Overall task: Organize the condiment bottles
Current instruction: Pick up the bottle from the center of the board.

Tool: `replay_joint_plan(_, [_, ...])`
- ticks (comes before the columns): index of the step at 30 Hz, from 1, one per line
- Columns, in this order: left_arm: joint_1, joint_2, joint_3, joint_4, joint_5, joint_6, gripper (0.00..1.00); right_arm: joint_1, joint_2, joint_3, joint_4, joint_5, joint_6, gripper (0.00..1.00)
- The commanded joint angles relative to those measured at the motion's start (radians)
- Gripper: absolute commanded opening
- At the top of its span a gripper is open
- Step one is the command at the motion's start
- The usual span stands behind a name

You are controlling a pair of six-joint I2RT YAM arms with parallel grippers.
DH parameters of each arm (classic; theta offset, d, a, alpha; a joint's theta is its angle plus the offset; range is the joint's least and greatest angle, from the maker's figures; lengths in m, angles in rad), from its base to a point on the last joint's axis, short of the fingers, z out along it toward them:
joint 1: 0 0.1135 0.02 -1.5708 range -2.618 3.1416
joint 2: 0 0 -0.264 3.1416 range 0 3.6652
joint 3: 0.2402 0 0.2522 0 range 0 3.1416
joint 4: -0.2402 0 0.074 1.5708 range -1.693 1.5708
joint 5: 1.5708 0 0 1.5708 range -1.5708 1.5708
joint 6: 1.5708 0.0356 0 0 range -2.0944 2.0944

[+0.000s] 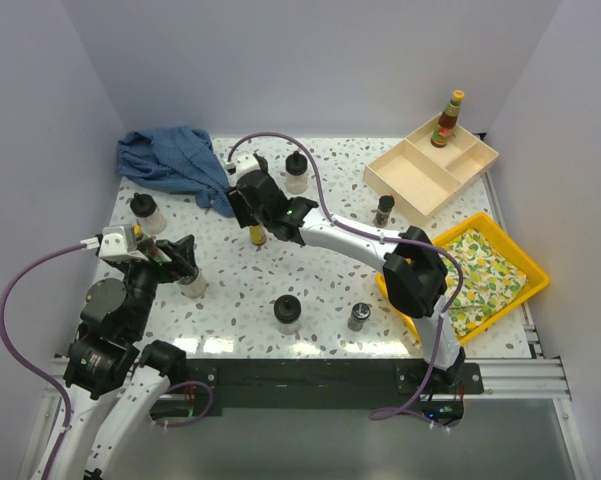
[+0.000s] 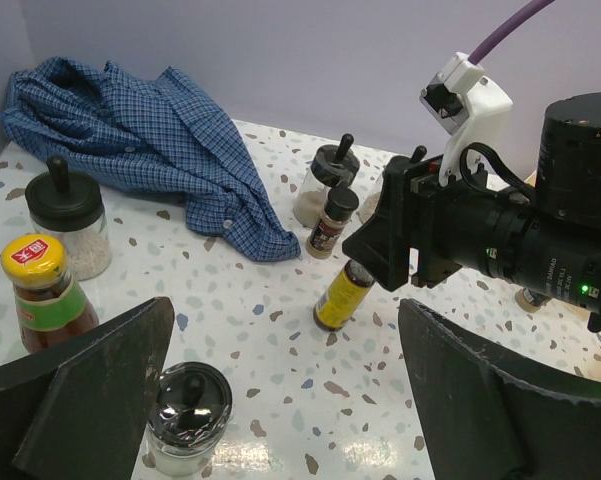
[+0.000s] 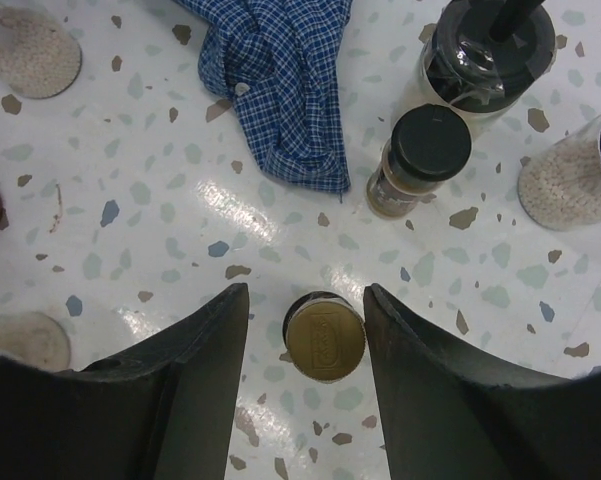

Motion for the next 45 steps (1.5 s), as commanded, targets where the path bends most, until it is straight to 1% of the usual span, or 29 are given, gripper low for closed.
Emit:
replay_joint_plan(1, [-0.007, 0.008, -0.001, 0.025, -0.005, -0.003, 1.00, 0.004, -0.005, 0.021, -0.003, 0.062, -0.001, 0.53])
replay_joint_plan(7, [-0.005, 0.007, -0.003, 0.028, -0.002, -0.001, 1.00, 0.004, -0.006, 0.005, -0.006, 0.077, -0.004, 0.56])
replay_joint_plan(11, [-0.005, 0.009, -0.001, 0.028, -0.002, -0.001, 1.00, 0.004, 0.000, 0.004, -0.001, 0.074, -0.011, 0.51])
replay_joint_plan(16, [-0.005, 0.009, -0.001, 0.025, -0.003, -0.001, 1.00, 0.002, 0.023, 0.028, -0.020, 0.068, -0.005, 0.51])
replay_joint_plan(17, [-0.005, 0.007, -0.001, 0.025, -0.003, 0.000, 1.00, 0.002, 0.024, 0.027, -0.024, 0.068, -0.001, 0.50])
replay_joint_plan(21, [-0.005, 0.007, -0.001, 0.023, -0.003, 0.000, 1.00, 0.002, 0.018, 0.021, -0.037, 0.102, 0.016, 0.49])
replay_joint_plan(22, [-0.007, 0.010, -0.001, 0.025, -0.003, 0.000, 1.00, 0.001, 0.017, 0.012, -0.032, 0.106, 0.015, 0.45])
replay_joint_plan(23, [-0.005, 0.010, -0.001, 0.026, -0.003, 0.000, 1.00, 0.002, 0.012, 0.010, -0.026, 0.115, 0.012, 0.30])
replay_joint_plan(25, [-0.005, 0.012, 0.000, 0.026, -0.002, 0.000, 1.00, 0.002, -0.002, 0.016, -0.032, 0.131, 0.005, 0.19])
replay_joint_plan(26, [-0.007, 0.012, -0.001, 0.026, -0.003, 0.000, 1.00, 0.001, -0.005, 0.030, -0.070, 0.154, 0.008, 0.08])
replay_joint_plan(27, [-0.007, 0.010, 0.000, 0.023, -0.005, 0.000, 1.00, -0.002, -0.011, 0.050, -0.102, 0.171, 0.013, 0.02])
replay_joint_plan(28, [-0.005, 0.010, 0.000, 0.025, -0.006, 0.000, 1.00, -0.005, -0.023, 0.092, -0.127, 0.183, 0.013, 0.00])
replay_joint_plan(31, [-0.007, 0.012, -0.001, 0.026, -0.006, 0.000, 1.00, -0.033, -0.057, 0.161, -0.207, 0.186, 0.015, 0.00])
replay_joint_plan(34, [-0.005, 0.012, -0.001, 0.026, -0.005, 0.000, 1.00, -0.091, -0.105, 0.232, -0.296, 0.142, 0.036, 0.00])
replay_joint_plan(37, [-0.005, 0.007, 0.000, 0.022, -0.017, -0.001, 1.00, -0.188, -0.128, 0.335, -0.434, 0.099, 0.057, 0.00])
replay_joint_plan(38, [-0.007, 0.007, 0.000, 0.020, -0.022, -0.004, 1.00, -0.241, -0.134, 0.361, -0.493, 0.094, 0.058, 0.00])
replay_joint_plan(39, [-0.007, 0.004, 0.000, 0.018, -0.026, -0.006, 1.00, -0.269, -0.143, 0.386, -0.504, 0.089, 0.045, 0.00])
replay_joint_plan(40, [-0.005, 0.001, 0.000, 0.020, -0.028, -0.004, 1.00, -0.319, -0.170, 0.389, -0.497, 0.079, 0.038, 0.00])
replay_joint_plan(42, [-0.005, -0.004, 0.000, 0.020, -0.026, -0.006, 1.00, -0.372, -0.195, 0.387, -0.474, 0.051, 0.015, 0.00])
replay_joint_plan(43, [-0.007, -0.007, 0.000, 0.021, -0.026, -0.006, 1.00, -0.421, -0.206, 0.393, -0.456, 0.046, 0.007, 0.00])
replay_joint_plan(45, [-0.005, -0.016, -0.001, 0.020, -0.029, -0.006, 1.00, -0.473, -0.203, 0.430, -0.448, 0.060, -0.002, 0.00])
